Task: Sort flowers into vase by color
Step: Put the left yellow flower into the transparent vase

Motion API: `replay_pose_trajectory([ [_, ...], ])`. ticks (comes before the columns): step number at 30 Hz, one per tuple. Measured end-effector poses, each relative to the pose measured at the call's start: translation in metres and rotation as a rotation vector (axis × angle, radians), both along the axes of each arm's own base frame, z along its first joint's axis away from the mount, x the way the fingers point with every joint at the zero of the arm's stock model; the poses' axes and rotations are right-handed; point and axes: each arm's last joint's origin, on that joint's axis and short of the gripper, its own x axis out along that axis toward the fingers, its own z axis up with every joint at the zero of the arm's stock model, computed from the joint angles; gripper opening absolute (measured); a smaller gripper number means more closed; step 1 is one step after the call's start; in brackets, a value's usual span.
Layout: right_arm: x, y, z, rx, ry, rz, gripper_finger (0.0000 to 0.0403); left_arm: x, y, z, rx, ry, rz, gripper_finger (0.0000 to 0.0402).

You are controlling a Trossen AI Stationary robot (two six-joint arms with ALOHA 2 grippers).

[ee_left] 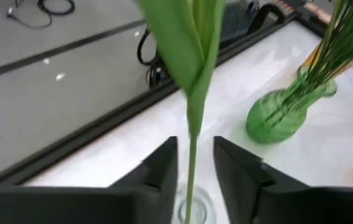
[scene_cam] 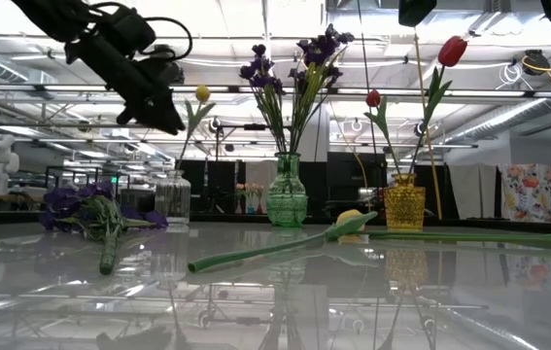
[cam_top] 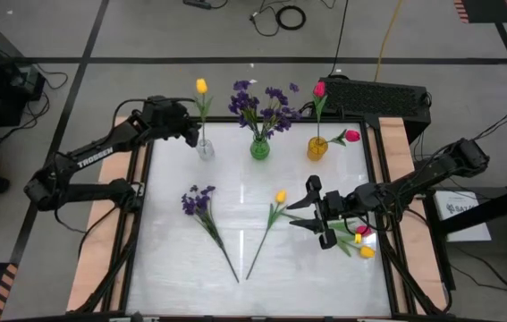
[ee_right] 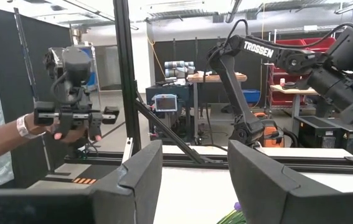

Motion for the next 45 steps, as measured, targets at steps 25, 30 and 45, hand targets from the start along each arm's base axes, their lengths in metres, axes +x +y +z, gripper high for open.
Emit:
replay_pose_trajectory([
  [25, 0.001, -0.003, -0.006, -0.002, 0.061, -0.098, 0.0173, 0.003, -0.169, 0.050, -0.102, -0.286, -0.473, 0.0199],
  [30, 0.001, -0.003, -0.006, 0.028, 0.070, -0.120, 0.0173, 0.049, -0.223, 0.029, -0.022, -0.254, -0.530, 0.0199],
  [45, 0.001, -0.004, -0.009, 0.014, 0.098, -0.129, 0.0173, 0.140, -0.297, -0.089, 0.138, -0.210, -0.378, 0.0199],
])
